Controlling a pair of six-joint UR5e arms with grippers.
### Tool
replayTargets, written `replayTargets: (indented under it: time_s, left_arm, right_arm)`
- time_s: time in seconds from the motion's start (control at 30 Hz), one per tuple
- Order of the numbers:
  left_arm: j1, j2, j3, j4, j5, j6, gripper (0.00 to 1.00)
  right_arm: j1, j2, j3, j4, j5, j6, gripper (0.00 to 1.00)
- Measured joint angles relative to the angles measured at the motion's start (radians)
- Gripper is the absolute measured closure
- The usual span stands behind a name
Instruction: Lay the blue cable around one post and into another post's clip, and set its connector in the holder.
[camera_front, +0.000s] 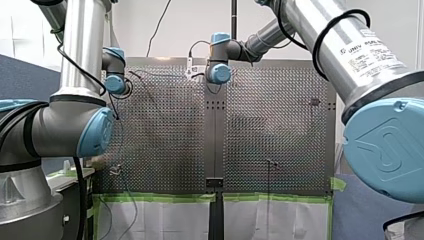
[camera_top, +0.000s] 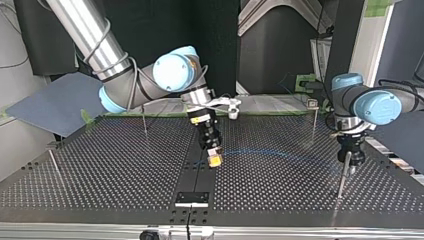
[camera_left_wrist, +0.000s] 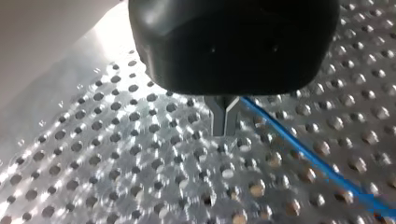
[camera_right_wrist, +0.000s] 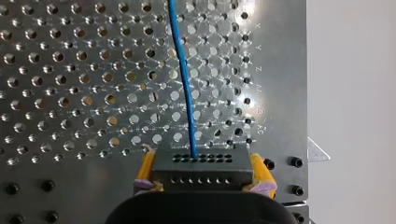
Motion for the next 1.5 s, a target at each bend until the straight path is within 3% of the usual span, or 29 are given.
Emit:
replayTargets:
  time_s: [0.13, 0.17, 0.27, 0.33, 0.4, 0.43, 0.5, 0.53, 0.6, 0.73, 0.8, 1.23, 1.37, 1.4, 1.5]
  left_arm:
    - [-0.003, 0.0, 0.0, 0.033, 0.034, -0.004, 0.97]
    - [-0.004, 0.0, 0.0, 0.043, 0.044, 0.002, 0.87]
    - [-0.003, 0.0, 0.0, 0.049, 0.066, 0.02, 0.87]
    - [-0.001, 0.0, 0.0, 0.05, 0.083, 0.033, 0.82]
    - [0.002, 0.0, -0.001, 0.052, 0.099, 0.034, 0.72]
    - [0.003, 0.0, -0.003, 0.054, 0.108, 0.032, 0.72]
    - [0.006, 0.0, -0.008, 0.061, 0.128, 0.023, 0.58]
    - [0.007, 0.0, -0.012, 0.067, 0.138, 0.017, 0.58]
    - [0.008, 0.0, -0.022, 0.081, 0.156, 0.004, 0.43]
    - [0.011, 0.0, -0.04, 0.088, 0.19, -0.021, 0.36]
    - [0.014, 0.0, -0.047, 0.085, 0.199, -0.032, 0.27]
    - [0.038, 0.0, -0.055, 0.068, 0.202, -0.125, 0.22]
    - [0.044, 0.0, -0.056, 0.069, 0.205, -0.133, 0.22]
    - [0.044, 0.0, -0.057, 0.069, 0.205, -0.133, 0.0]
    - [0.048, 0.0, -0.063, 0.075, 0.214, -0.139, 0.0]
  right_arm:
    - [0.001, 0.001, 0.0, 0.004, -0.001, 0.0, 1.0]
    - [0.001, 0.001, 0.0, 0.004, -0.001, -0.001, 1.0]
    - [0.001, 0.001, 0.0, 0.007, -0.001, -0.001, 1.0]
    - [0.001, 0.001, 0.0, 0.01, -0.001, 0.0, 1.0]
    - [0.001, 0.001, 0.0, 0.014, -0.002, 0.0, 1.0]
    - [0.001, 0.001, 0.0, 0.017, -0.002, 0.0, 1.0]
    - [0.0, 0.001, 0.0, 0.023, -0.001, 0.0, 1.0]
    - [-0.001, 0.002, 0.0, 0.026, -0.001, 0.0, 1.0]
    - [-0.001, 0.002, 0.0, 0.031, -0.001, 0.0, 1.0]
    - [-0.002, 0.002, 0.0, 0.041, -0.001, 0.0, 1.0]
    - [-0.003, 0.003, 0.0, 0.047, -0.001, 0.0, 1.0]
    - [-0.001, 0.003, 0.001, 0.068, 0.0, -0.001, 1.0]
    - [0.001, 0.003, 0.0, 0.066, 0.001, 0.0, 1.0]
    - [0.001, 0.003, 0.001, 0.066, 0.001, 0.0, 1.0]
    - [0.001, 0.003, 0.001, 0.065, 0.001, 0.0, 1.0]
